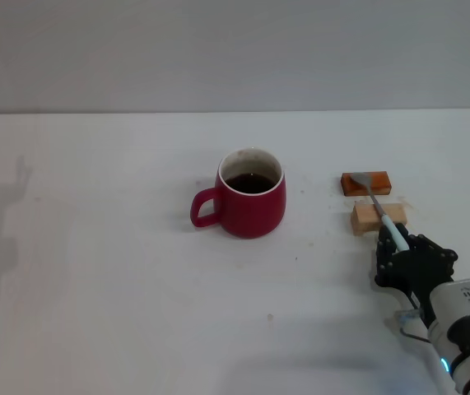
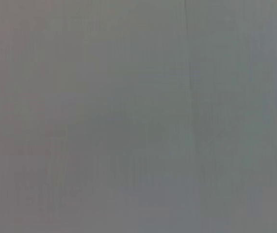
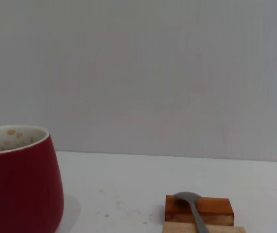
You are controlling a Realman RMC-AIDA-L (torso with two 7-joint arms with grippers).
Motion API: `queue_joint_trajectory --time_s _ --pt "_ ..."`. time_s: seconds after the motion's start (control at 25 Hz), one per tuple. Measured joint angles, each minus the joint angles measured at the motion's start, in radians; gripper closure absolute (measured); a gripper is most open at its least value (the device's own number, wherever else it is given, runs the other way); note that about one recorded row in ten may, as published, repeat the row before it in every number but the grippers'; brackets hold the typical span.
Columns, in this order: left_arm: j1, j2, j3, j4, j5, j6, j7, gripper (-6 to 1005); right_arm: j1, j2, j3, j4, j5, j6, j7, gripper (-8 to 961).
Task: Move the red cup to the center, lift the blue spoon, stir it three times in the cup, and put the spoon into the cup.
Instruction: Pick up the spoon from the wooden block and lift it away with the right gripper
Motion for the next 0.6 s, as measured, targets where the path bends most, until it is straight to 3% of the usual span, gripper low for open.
queue_joint_trajectory --time_s 0.6 --pt "0.008 -0.005 0.000 -0.010 0.000 0.008 -0.002 152 -0.013 -0.005 0.006 0.004 -0.004 -0.040 -0.047 786"
